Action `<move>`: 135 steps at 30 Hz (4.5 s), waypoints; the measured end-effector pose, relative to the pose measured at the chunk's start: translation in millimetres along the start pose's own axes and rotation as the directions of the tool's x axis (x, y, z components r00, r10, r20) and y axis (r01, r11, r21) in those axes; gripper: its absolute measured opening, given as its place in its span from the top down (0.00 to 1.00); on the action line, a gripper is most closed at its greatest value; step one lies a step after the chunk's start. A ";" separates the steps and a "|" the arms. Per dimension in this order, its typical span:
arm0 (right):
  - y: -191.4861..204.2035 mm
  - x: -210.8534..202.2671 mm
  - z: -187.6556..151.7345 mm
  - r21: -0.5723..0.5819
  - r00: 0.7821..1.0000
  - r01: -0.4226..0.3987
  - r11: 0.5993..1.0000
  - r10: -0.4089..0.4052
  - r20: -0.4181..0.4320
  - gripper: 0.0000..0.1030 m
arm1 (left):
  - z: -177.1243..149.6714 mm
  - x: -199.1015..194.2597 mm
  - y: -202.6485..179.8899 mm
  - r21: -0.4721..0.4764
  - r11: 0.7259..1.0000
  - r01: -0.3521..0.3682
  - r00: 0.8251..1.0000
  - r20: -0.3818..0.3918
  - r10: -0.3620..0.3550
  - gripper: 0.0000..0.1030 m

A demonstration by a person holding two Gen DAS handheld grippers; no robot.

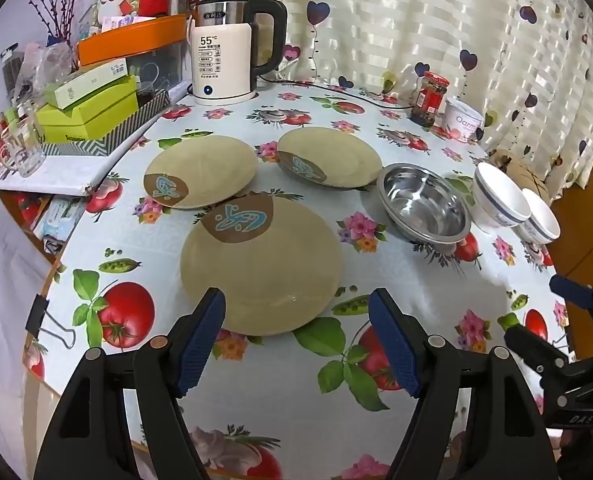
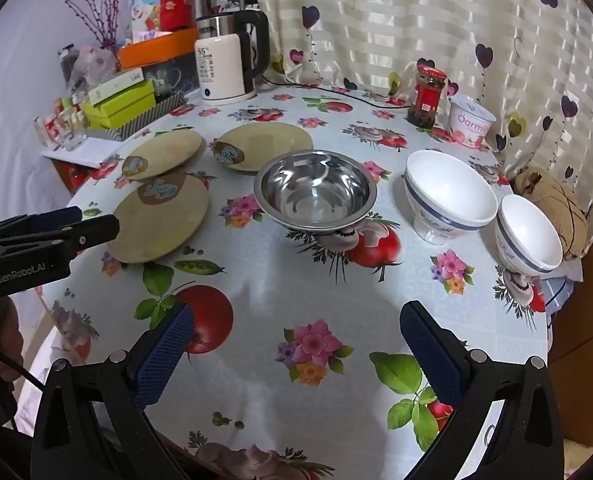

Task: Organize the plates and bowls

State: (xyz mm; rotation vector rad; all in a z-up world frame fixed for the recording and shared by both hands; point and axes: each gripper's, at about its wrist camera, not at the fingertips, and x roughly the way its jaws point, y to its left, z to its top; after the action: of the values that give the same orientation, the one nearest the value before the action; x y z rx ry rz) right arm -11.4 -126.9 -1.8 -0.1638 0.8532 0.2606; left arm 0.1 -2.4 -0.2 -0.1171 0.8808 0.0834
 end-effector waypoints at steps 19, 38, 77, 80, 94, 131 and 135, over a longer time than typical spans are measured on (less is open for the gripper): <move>-2.3 -1.8 0.6 0.002 1.000 0.001 1.000 -0.001 -0.007 0.00 | -5.0 4.6 0.3 0.003 1.000 0.030 0.999 -0.043 -0.030 0.27; -5.1 -2.0 5.8 0.014 1.000 -0.022 1.000 0.022 0.007 0.00 | 0.5 -1.3 5.3 -0.018 1.000 0.010 1.000 -0.015 -0.010 0.27; -0.6 11.9 10.3 0.003 0.999 -0.042 0.999 0.042 -0.024 0.00 | 3.3 9.8 11.7 -0.048 0.998 0.038 0.999 -0.032 -0.040 0.27; -0.7 11.7 10.5 0.001 0.999 -0.044 0.999 0.044 -0.024 0.00 | 3.8 10.4 11.5 -0.048 0.998 0.035 0.999 -0.035 -0.037 0.27; 1.1 13.9 9.7 -0.004 0.998 -0.048 0.999 0.048 -0.034 0.00 | 4.0 11.0 14.4 -0.054 0.998 0.035 0.999 -0.036 -0.037 0.27; 25.0 31.1 45.7 -0.091 0.998 -0.060 0.994 0.057 -0.041 0.00 | 18.6 25.9 51.1 -0.142 0.990 0.020 0.999 -0.026 -0.024 0.28; 28.9 36.0 54.2 -0.094 0.998 -0.059 0.994 0.056 -0.041 0.00 | 21.3 29.4 59.4 -0.157 0.987 0.015 1.000 -0.024 -0.019 0.28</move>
State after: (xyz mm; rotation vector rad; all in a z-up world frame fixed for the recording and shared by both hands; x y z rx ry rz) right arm 41.9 -80.2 4.7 -0.2333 0.8847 0.3532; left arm 27.8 60.0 -13.6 -0.2734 0.8978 0.1360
